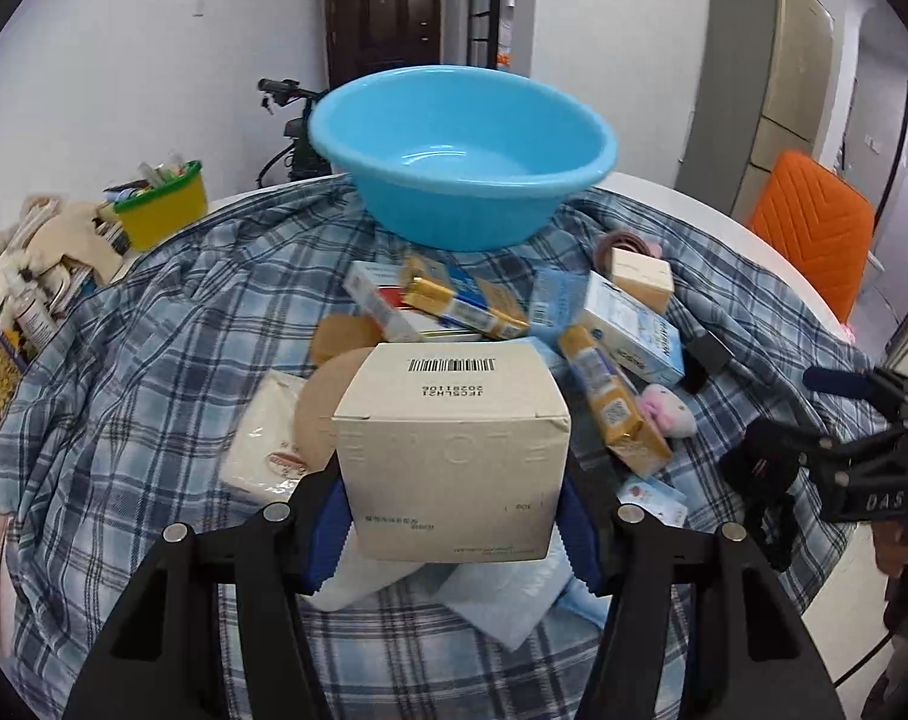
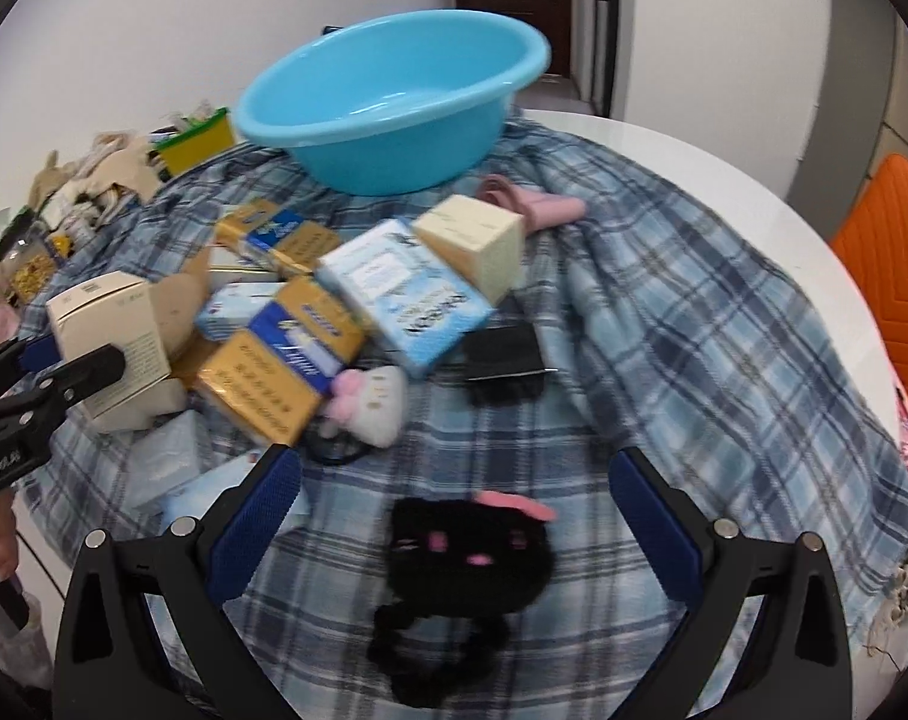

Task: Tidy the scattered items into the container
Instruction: 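Lower the right tool onto the gold Liqun pack and close on it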

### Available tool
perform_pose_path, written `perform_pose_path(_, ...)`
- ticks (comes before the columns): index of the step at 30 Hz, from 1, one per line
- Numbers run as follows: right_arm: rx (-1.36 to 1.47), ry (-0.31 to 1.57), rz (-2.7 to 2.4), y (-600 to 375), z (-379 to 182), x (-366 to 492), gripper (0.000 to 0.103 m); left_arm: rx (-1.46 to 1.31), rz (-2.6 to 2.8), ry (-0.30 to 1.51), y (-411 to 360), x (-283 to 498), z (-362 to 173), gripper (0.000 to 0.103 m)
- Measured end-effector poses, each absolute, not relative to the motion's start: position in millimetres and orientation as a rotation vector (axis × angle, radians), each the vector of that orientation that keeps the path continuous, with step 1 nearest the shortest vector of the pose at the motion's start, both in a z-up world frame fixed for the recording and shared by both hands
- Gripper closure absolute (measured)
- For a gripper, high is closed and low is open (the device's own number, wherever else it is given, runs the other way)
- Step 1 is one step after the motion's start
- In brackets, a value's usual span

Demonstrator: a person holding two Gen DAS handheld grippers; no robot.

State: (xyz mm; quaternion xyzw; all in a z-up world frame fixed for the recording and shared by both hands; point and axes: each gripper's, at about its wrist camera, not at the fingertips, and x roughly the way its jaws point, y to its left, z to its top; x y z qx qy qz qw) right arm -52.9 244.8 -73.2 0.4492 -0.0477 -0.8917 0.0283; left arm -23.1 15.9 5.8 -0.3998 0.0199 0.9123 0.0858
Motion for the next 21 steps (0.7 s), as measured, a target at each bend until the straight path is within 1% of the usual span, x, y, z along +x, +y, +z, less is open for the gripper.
perform_pose_path(7,1.329,-0.081,-2.668,197.7,-74.5,-65.0,0.001,-1.189,2.735,0.060,3.7,-19.1,8.2,0.041)
perform_pose_path(16,1.327,-0.224,-2.648,173.3,-83.2,-92.8,0.001,-1.202,2.734,0.044,-8.6,-15.1,7.1,0.041)
perform_pose_path(21,1.354,-0.240,-2.682,172.8,-87.9,-104.7,0.001,-1.200,2.728,0.048,-9.9,-15.3,6.6,0.041)
